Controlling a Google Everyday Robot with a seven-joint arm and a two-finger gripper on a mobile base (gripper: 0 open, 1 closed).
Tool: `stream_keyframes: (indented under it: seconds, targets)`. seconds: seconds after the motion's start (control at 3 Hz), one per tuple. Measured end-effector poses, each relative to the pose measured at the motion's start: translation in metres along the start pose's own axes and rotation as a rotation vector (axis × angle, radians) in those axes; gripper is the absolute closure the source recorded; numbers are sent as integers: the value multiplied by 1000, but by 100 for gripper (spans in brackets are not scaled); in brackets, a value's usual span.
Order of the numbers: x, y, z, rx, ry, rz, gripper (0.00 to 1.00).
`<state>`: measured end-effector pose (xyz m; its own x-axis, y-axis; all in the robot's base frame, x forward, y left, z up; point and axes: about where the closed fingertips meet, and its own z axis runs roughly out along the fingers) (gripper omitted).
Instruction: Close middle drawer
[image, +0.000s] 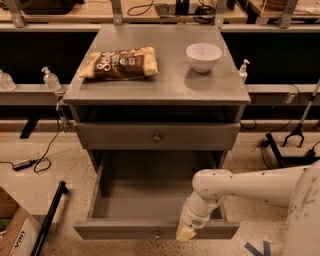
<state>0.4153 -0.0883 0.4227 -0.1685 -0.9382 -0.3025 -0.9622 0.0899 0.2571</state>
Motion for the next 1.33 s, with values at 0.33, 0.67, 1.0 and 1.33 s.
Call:
stream_keyframes:
  seconds: [0.33,0.67,1.0,1.33]
  targets:
    - [0,0,0,0,0,0,100]
    - [0,0,0,0,0,0,100]
    - [0,0,0,0,0,0,100]
    - [0,0,0,0,0,0,100]
